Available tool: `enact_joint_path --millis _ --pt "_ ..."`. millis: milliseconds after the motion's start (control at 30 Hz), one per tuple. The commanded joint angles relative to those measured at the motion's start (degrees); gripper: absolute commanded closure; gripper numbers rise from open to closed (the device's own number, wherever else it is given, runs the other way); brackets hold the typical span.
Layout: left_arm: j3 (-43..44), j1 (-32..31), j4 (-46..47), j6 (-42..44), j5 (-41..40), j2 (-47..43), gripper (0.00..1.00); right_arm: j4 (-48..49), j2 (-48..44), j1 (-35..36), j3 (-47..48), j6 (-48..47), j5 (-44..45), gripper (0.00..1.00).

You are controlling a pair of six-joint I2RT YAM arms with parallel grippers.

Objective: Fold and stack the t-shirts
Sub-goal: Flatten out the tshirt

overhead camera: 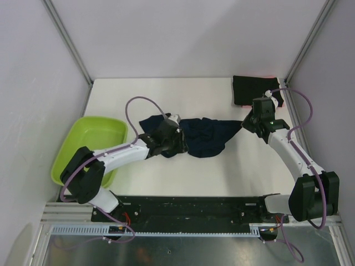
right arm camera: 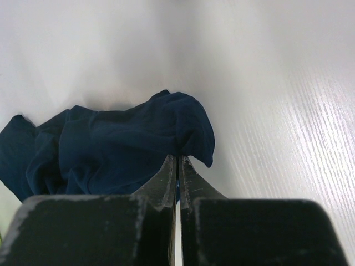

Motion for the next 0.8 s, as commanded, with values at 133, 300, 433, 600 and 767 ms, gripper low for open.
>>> enact_joint_path --millis 133,300,433,600,767 --pt "3.77 -8.94 5.0 -3.5 1.45 6.42 0.5 -0.5 -1.59 0.3 2.71 -0.58 0.88 1.0" --pt "7.9 -10.41 7.33 -5.12 1.31 11.01 0.48 -2.49 -3.28 0.29 3.87 -0.67 0.63 1.0" --pt "9.01 -11.14 10.25 -5.31 0.65 11.73 0.48 -5.13 -5.54 0.43 6.34 -0.4 -0.77 1.0" --pt "7.38 -11.43 11.26 -5.01 -1.49 9.81 0.47 -7.89 -8.16 1.82 10.89 1.19 -3.61 1.0" --pt "2.56 -11.44 15.36 -3.67 -4.2 3.88 0.41 -8.85 -7.08 7.51 16.1 3.4 -2.94 1.0"
